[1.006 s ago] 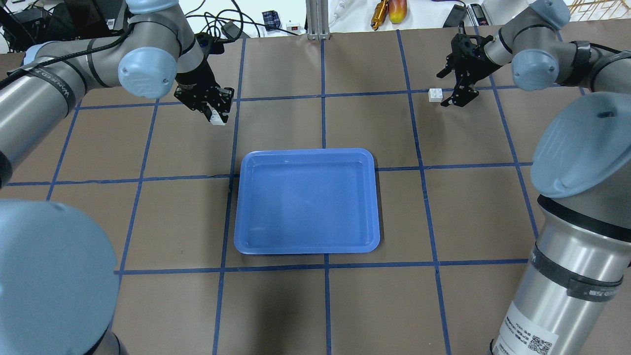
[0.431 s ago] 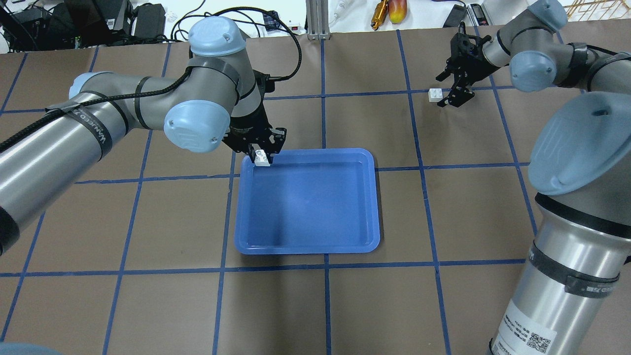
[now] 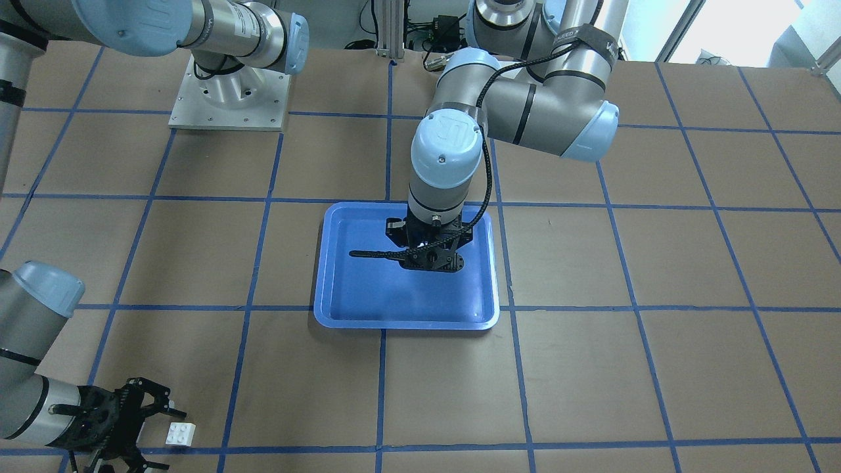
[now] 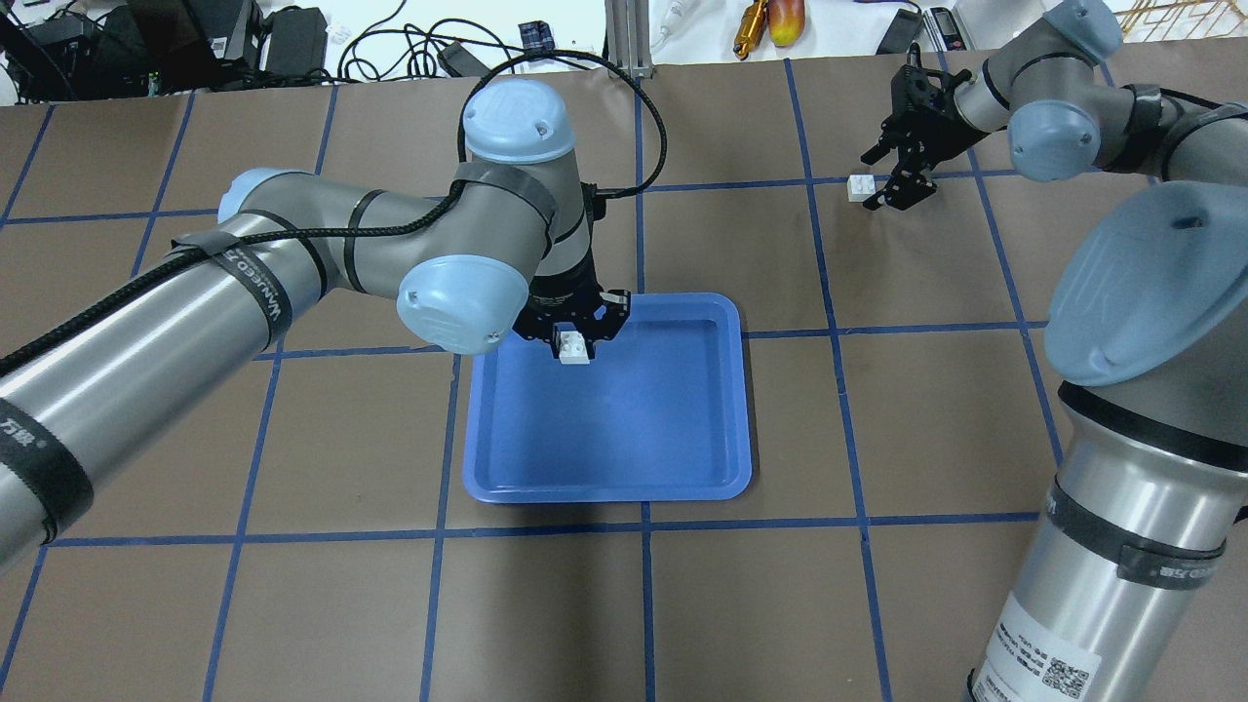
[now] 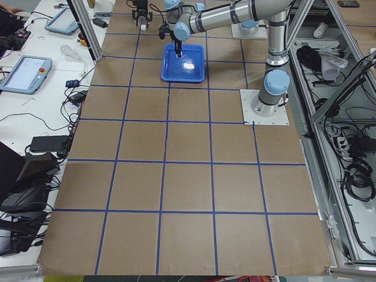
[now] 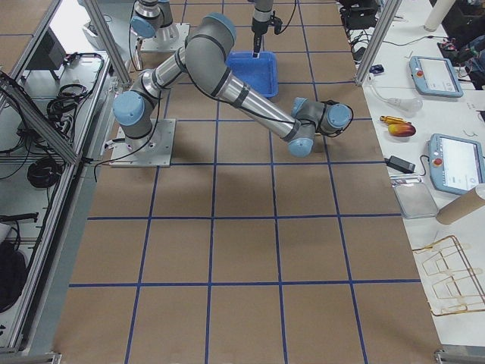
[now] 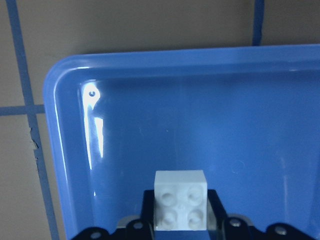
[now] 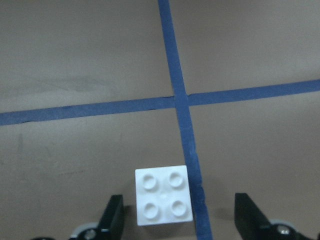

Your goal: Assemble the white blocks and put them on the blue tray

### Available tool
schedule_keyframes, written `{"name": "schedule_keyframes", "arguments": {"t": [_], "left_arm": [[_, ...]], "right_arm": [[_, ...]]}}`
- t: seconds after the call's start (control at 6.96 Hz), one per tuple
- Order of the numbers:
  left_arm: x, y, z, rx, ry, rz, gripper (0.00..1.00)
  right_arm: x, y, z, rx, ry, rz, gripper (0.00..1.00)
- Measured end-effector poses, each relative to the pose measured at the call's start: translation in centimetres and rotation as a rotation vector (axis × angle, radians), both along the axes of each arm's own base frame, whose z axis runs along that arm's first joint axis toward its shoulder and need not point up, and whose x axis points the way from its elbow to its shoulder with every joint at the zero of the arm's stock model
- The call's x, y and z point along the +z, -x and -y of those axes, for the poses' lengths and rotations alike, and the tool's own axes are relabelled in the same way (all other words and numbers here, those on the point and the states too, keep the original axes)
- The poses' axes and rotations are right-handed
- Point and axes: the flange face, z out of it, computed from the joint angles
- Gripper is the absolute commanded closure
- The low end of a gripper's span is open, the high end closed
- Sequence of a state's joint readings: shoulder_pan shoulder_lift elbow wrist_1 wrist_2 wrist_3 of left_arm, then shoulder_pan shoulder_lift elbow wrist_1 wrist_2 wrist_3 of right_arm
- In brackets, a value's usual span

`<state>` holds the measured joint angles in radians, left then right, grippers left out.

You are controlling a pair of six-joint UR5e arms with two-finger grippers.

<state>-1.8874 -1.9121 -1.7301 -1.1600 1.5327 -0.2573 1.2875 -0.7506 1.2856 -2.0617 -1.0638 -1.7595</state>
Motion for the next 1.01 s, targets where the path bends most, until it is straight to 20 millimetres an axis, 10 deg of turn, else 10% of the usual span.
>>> {"name": "schedule_keyframes", "arguments": {"t": [0.58,1.01], "left_arm": [[-5.3,0.6,-0.6,0.094,0.024,0.001,1.0],[-7.0,1.0,-2.1,0.125,-0.003,0.017,1.0]], "right_arm": [[0.1,0.1,0.0,0.003,0.006,-0.006,0.81],[0.5,-0.3,0.1,0.012,0.017,-0.008,0.87]]}}
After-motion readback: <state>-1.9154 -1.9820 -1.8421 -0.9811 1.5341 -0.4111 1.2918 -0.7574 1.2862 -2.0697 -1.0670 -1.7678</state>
